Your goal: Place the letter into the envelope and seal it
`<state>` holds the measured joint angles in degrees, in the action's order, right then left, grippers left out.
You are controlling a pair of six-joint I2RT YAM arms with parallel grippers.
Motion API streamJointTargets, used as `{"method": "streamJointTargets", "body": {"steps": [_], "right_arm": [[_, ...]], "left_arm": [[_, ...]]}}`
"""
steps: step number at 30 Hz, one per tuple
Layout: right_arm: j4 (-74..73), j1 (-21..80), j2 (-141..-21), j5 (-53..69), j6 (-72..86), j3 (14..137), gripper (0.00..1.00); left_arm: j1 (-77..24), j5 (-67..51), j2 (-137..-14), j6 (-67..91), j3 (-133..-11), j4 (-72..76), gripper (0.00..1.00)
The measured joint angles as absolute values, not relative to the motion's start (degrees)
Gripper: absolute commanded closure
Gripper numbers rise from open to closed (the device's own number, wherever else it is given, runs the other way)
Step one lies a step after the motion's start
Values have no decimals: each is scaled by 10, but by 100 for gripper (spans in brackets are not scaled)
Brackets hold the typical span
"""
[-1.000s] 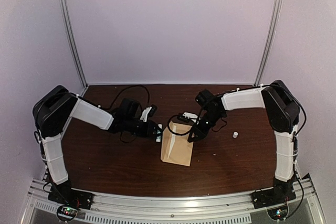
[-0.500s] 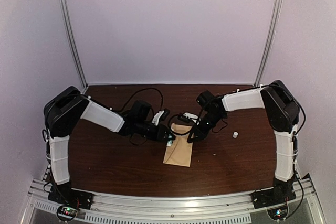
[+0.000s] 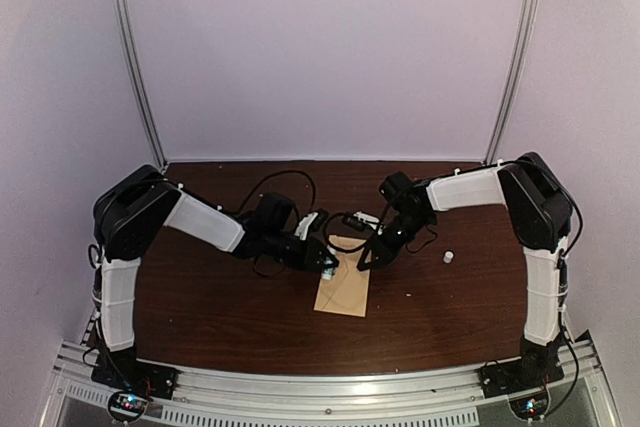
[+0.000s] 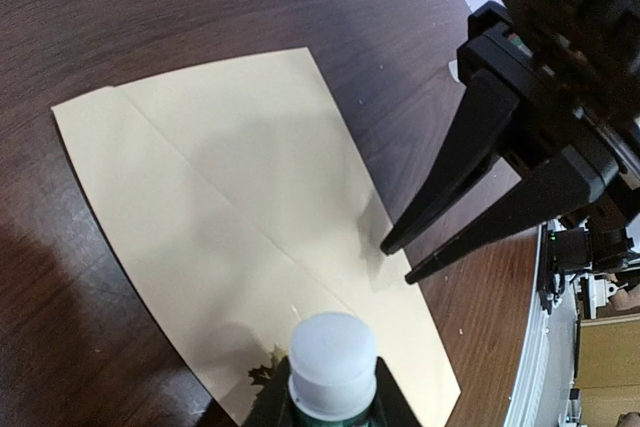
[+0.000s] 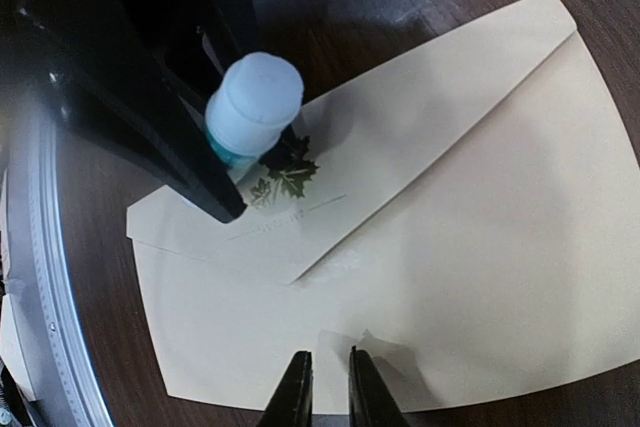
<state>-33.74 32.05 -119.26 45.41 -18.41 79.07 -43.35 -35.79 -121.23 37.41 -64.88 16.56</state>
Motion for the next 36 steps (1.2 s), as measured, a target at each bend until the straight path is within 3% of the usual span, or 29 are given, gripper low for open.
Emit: {"method": "streamJointTargets", "body": {"steps": [13,36], "right_arm": [[-327,324,-1194,541,-144,805,87],[-312,345,-1258,552,-85,846,87]], "left_arm": [[-434,-358,-1214,374,-653,162,100],[-434,-358,-1215,380,-653,164,100]]}}
